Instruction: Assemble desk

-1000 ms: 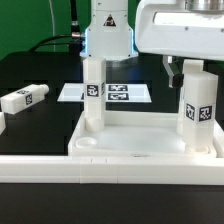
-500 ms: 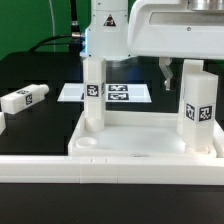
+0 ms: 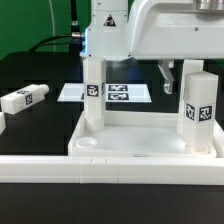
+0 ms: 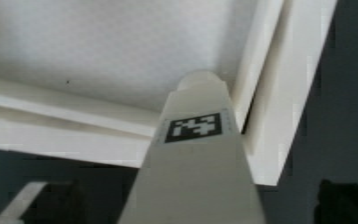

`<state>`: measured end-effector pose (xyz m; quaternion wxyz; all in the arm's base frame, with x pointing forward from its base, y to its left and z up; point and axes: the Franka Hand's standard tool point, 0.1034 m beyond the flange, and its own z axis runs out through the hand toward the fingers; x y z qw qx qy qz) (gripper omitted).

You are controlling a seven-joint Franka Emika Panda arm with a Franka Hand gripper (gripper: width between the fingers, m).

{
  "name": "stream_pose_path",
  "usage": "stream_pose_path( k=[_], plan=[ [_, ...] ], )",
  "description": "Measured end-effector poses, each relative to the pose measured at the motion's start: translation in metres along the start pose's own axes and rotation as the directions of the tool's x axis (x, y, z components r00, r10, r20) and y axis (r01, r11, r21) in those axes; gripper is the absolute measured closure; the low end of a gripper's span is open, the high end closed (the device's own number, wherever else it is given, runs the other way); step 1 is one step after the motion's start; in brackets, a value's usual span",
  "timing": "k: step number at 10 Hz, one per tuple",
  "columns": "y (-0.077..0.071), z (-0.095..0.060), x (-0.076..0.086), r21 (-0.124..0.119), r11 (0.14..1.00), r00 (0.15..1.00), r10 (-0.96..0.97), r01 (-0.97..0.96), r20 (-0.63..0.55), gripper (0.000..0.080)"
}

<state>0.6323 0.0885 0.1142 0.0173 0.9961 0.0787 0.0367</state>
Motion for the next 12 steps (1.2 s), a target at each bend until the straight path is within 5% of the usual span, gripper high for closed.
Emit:
stream_pose_path(
  k=[2,4,5,6,12],
  plan=[
    [0.0027,0.0,-0.0002,-0.019,0.993,0.993,-0.117,0.117,0.005,0.0151],
    [0.003,0.0002,-0.0005,-0.019,0.995,0.995,-0.097,0.097,0.005,0.0374],
    [0.0029,0.0002,-0.0005,-0.019,0.996,0.996,-0.091,0.092,0.005,0.0374],
    [0.003,0.0007,-0.0012,-0.019,0.997,0.997,-0.07,0.071,0.006,0.051],
    [0.003,0.0011,-0.0015,-0.017,0.964,0.965,0.264,-0.264,0.0,0.051]
  ],
)
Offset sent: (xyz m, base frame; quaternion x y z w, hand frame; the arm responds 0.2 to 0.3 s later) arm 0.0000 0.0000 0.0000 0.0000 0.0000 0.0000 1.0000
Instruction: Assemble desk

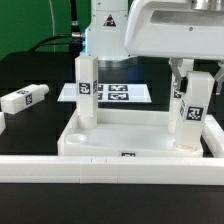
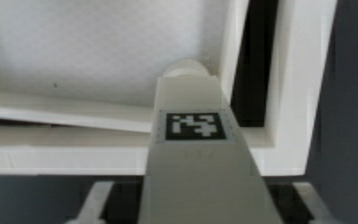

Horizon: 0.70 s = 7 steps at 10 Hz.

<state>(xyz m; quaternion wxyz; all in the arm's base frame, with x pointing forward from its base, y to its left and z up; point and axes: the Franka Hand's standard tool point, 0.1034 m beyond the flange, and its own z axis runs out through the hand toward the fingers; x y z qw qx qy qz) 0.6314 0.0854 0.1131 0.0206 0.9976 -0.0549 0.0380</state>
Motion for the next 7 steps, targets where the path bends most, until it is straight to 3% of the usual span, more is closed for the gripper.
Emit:
stream_pose_path(
  k=[2,7],
  plan=[
    [-0.0014,0.001,0.0001,0.017,0.973,0.973,0.232,-0.232,-0.002,0.0509],
    [-0.0052,0.0024,0.002,0.026,0.783,0.783,0.622,-0.622,0.001,0.0509]
  ],
)
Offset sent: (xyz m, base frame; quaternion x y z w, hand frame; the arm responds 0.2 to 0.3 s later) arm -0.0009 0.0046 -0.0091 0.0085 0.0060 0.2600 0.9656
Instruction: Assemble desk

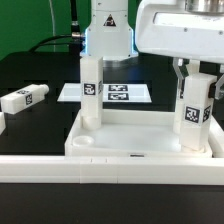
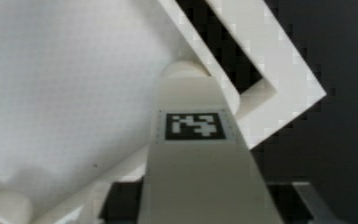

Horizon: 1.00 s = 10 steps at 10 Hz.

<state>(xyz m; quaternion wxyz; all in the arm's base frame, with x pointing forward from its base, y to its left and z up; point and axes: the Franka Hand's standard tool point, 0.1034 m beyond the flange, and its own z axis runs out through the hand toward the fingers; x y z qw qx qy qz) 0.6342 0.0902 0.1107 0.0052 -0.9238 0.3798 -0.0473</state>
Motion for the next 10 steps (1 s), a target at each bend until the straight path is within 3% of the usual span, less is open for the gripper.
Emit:
stream_pose_path(
  k=[5,8,9,10],
  plan=[
    [-0.0035,0.0002,-0.0018,0.009,0.918,0.918,0.396,-0.396,0.019,0.0509],
    [-0.0038,0.0004,-0.0027,0.006,0.857,0.857,0.516,-0.516,0.023,0.0509],
    [-0.0039,0.0004,-0.0027,0.007,0.871,0.87,0.492,-0.492,0.023,0.0509],
    [-0.0038,0.0006,-0.0047,0.001,0.898,0.897,0.441,-0.441,0.024,0.0404]
  ],
)
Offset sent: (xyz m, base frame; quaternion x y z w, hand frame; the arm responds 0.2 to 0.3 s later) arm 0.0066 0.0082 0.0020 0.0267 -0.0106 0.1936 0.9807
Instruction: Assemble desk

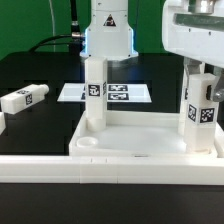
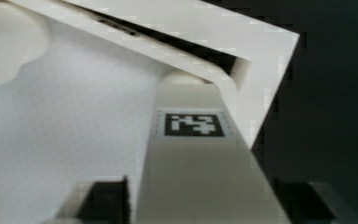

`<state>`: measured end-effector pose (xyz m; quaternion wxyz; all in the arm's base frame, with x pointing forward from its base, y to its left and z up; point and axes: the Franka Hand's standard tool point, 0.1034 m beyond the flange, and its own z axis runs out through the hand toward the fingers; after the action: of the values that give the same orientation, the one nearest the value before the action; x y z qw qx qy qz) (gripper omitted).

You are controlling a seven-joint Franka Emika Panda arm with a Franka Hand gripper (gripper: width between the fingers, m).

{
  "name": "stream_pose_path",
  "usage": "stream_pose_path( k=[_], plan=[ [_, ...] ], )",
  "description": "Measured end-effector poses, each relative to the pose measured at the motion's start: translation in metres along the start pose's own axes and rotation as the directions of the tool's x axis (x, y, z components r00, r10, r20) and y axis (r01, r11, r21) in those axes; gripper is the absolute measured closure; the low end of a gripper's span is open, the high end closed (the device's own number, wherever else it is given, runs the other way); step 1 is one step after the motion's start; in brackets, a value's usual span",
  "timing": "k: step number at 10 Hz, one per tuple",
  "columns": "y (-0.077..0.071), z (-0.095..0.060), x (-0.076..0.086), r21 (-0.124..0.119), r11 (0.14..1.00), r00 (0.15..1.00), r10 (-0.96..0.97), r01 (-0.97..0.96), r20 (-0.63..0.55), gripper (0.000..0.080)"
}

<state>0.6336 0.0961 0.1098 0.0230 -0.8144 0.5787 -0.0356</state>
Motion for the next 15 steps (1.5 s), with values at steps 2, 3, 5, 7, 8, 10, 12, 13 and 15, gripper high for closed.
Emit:
stream_pose_path(
  k=[2,3,5,7,8,10,12,13,15],
  plan=[
    [0.0018,-0.002,-0.0035,-0.021,0.99,0.991,-0.136,0.136,0.011,0.0186],
    [0.0009,-0.0024,-0.0025,-0.011,0.969,0.969,-0.248,0.248,0.008,0.0158],
    [0.0007,-0.0023,-0.002,-0.008,0.905,0.905,-0.424,0.424,0.008,0.0158],
    [0.0003,-0.0017,-0.0024,-0.006,0.819,0.819,-0.574,0.574,0.007,0.0151],
    [0.0003,-0.0018,-0.0023,-0.006,0.757,0.757,-0.653,0.653,0.007,0.0151],
    [0.0001,-0.0017,-0.0032,-0.005,0.625,0.625,-0.781,0.781,0.008,0.0151],
    [0.0004,-0.002,-0.0011,-0.011,0.484,0.484,-0.875,0.875,0.007,0.0151],
    [0.0005,-0.0021,-0.0007,-0.016,0.428,0.428,-0.904,0.904,0.006,0.0151],
    [0.0008,-0.002,0.0006,-0.024,0.348,0.348,-0.937,0.937,0.007,0.0151]
  ],
)
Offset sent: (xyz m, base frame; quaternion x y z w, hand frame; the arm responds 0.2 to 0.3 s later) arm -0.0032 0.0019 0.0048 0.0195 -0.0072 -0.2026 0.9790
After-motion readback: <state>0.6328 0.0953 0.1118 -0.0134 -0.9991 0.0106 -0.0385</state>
